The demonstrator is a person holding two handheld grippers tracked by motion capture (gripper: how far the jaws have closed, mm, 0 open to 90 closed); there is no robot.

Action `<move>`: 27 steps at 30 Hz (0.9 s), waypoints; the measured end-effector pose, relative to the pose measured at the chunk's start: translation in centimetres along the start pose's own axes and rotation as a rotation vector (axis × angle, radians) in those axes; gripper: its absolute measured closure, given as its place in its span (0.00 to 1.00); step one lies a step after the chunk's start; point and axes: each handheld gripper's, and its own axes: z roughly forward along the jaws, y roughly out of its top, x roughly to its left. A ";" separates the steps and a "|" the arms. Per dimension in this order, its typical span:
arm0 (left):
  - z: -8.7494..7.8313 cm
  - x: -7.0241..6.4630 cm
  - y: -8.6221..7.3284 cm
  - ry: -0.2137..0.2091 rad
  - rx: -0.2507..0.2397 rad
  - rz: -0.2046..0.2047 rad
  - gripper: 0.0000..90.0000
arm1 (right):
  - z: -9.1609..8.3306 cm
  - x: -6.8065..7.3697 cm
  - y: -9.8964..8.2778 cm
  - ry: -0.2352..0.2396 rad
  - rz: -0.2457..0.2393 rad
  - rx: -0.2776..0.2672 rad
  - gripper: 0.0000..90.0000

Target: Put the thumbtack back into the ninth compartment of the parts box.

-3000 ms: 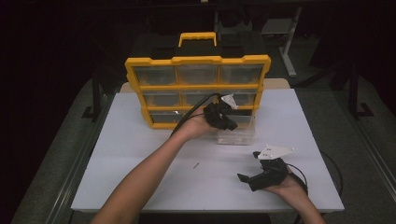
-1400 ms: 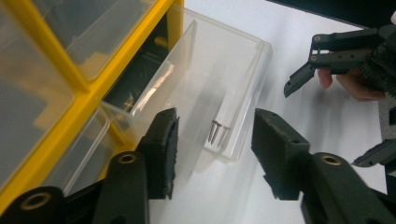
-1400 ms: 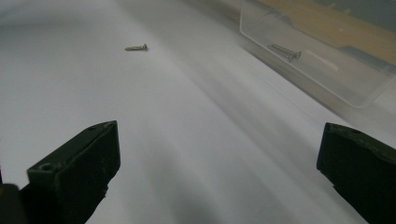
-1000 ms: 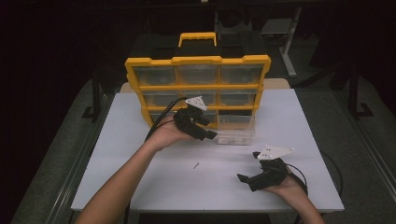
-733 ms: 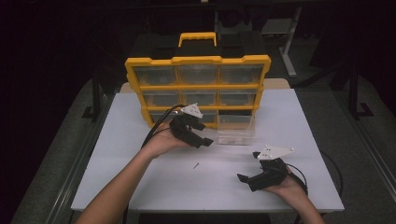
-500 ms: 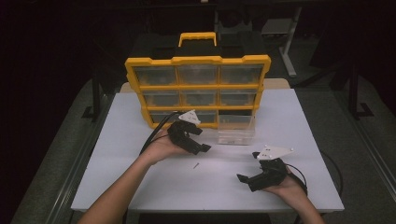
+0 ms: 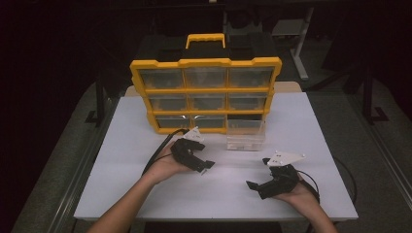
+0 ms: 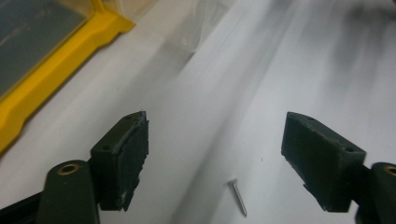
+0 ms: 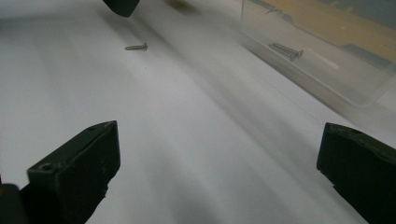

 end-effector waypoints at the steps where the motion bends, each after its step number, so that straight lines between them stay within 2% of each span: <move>1: 0.0 0.0 0.0 0.000 0.000 0.000 0.27 | 0.0 0.0 0.0 0.000 0.000 0.000 0.00; 4: 0.2 -0.2 -0.8 0.001 -0.011 -0.018 0.30 | 0.0 0.0 0.0 0.000 0.000 0.001 0.00; 7: 0.4 -0.3 -1.3 0.000 -0.003 -0.020 0.36 | 0.0 0.0 0.0 0.000 0.000 0.002 0.00; 9: 0.5 -0.4 -1.6 -0.003 -0.002 -0.031 0.44 | 0.0 0.0 0.0 -0.001 0.000 0.002 0.00; 11: 0.5 -0.5 -2.0 -0.010 0.016 -0.020 0.50 | 0.0 0.1 0.0 -0.001 -0.002 0.001 0.00; 13: 0.7 -0.6 -2.1 -0.011 0.012 -0.030 0.52 | 0.0 0.1 0.0 -0.002 -0.002 0.002 0.00; 16: 0.9 -0.8 -2.3 -0.020 0.019 -0.034 0.62 | 0.0 0.0 0.0 -0.002 -0.002 0.002 0.00; 22: 1.4 -1.1 -2.5 -0.031 0.052 -0.009 0.76 | 0.0 0.1 0.0 -0.002 -0.003 0.002 0.00; 27: 1.5 -1.1 -2.6 -0.033 0.051 -0.021 0.82 | 0.0 0.0 0.0 -0.002 -0.003 0.001 0.00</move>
